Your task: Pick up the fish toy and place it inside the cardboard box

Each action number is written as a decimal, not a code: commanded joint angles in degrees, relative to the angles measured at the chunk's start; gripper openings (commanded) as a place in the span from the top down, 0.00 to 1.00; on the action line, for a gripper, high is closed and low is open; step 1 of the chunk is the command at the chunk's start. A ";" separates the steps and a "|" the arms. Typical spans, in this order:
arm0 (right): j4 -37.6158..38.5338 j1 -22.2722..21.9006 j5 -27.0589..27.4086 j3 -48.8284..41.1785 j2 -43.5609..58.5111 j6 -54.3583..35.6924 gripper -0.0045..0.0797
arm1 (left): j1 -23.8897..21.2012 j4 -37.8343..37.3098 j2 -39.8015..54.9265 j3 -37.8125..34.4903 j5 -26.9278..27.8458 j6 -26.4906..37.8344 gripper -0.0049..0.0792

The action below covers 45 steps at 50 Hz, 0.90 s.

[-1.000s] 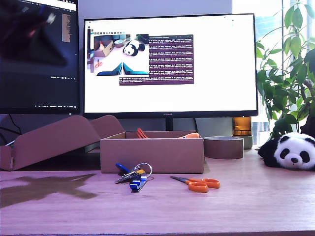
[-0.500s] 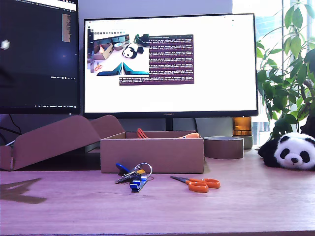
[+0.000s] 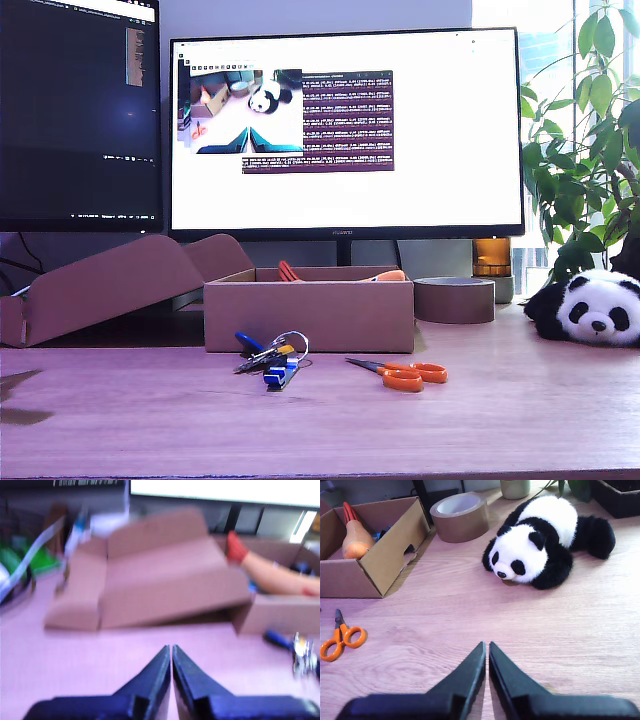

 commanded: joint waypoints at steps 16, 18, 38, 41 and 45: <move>0.35 -0.09 -0.11 -0.72 -0.07 0.00 0.96 | 0.24 -11.67 -11.34 -2.12 0.02 -0.17 0.96; 0.35 -0.09 -0.11 -0.72 -0.07 0.00 0.96 | 0.24 -13.07 -12.96 -2.12 0.00 -0.17 0.96; 0.35 -0.09 -0.11 -0.72 -0.07 0.00 0.96 | 0.24 -25.53 -26.93 -2.12 -0.83 -0.17 0.96; 0.35 -0.09 -0.11 -0.72 -0.07 0.00 0.96 | 0.24 -27.30 -28.39 -2.12 -0.83 -0.17 0.96; 0.35 -0.09 -0.11 -0.72 -0.07 0.00 0.96 | 0.24 -29.38 -30.18 -2.12 -0.83 -0.17 0.96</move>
